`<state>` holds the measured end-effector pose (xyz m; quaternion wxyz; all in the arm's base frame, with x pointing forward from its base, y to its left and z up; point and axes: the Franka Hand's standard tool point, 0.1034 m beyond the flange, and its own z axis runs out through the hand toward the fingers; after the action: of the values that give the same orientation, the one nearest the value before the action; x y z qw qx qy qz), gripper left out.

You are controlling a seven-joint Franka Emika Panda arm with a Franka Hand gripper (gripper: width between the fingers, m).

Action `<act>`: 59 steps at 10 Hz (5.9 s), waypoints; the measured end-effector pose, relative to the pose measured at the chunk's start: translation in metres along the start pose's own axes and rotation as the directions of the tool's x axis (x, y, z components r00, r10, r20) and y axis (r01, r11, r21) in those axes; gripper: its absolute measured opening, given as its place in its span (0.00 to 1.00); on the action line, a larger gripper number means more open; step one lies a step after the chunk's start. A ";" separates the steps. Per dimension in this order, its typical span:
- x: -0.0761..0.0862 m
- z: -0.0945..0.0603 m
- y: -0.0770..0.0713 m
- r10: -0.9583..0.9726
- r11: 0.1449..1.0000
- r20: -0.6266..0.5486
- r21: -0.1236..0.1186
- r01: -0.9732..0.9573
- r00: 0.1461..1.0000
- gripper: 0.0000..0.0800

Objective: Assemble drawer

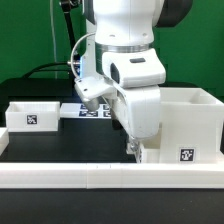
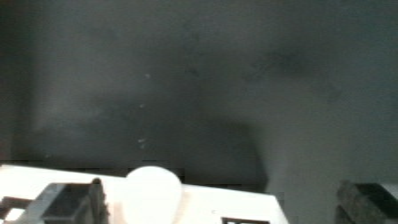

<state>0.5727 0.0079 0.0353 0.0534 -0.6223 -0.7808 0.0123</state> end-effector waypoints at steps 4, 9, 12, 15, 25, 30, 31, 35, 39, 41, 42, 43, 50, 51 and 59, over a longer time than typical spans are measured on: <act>0.020 -0.002 0.008 0.002 0.999 -0.009 0.039 -0.001 1.000 0.81; -0.009 -0.004 0.006 0.026 1.000 0.003 0.000 -0.026 1.000 0.81; -0.044 -0.028 -0.005 0.060 0.997 0.018 -0.043 -0.060 0.998 0.81; -0.067 -0.050 -0.041 0.119 0.983 0.010 -0.140 -0.117 0.993 0.81; -0.144 -0.050 -0.144 0.381 0.896 0.006 -0.249 -0.368 0.924 0.81; -0.147 -0.046 -0.154 0.456 0.863 -0.011 -0.240 -0.445 0.890 0.81; -0.150 -0.048 -0.154 0.555 0.799 -0.042 -0.254 -0.546 0.831 0.81; -0.141 -0.046 -0.150 0.906 0.322 -0.209 -0.220 -0.921 0.367 0.81; -0.141 -0.043 -0.151 0.959 0.069 -0.263 -0.146 -0.987 0.106 0.81; -0.127 -0.035 -0.162 0.976 -0.038 -0.216 -0.063 -0.997 -0.023 0.81; -0.116 -0.030 -0.169 0.987 -0.046 -0.155 -0.013 -0.999 -0.043 0.81; -0.113 -0.028 -0.173 0.990 -0.045 -0.131 0.006 -0.999 -0.045 0.81; -0.108 -0.014 -0.185 0.991 -0.074 -0.115 0.016 -0.997 -0.075 0.81; -0.109 -0.003 -0.194 0.988 -0.069 -0.135 -0.005 -0.998 -0.067 0.81; -0.097 0.038 -0.208 0.988 -0.056 -0.145 -0.018 -0.998 -0.053 0.81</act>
Offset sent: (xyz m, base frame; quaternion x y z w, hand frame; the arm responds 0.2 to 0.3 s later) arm 0.0193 0.0265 0.0038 0.0554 0.0125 0.0073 0.9984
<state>0.3885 -0.1313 0.0084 0.0247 -0.9959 -0.0832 -0.0258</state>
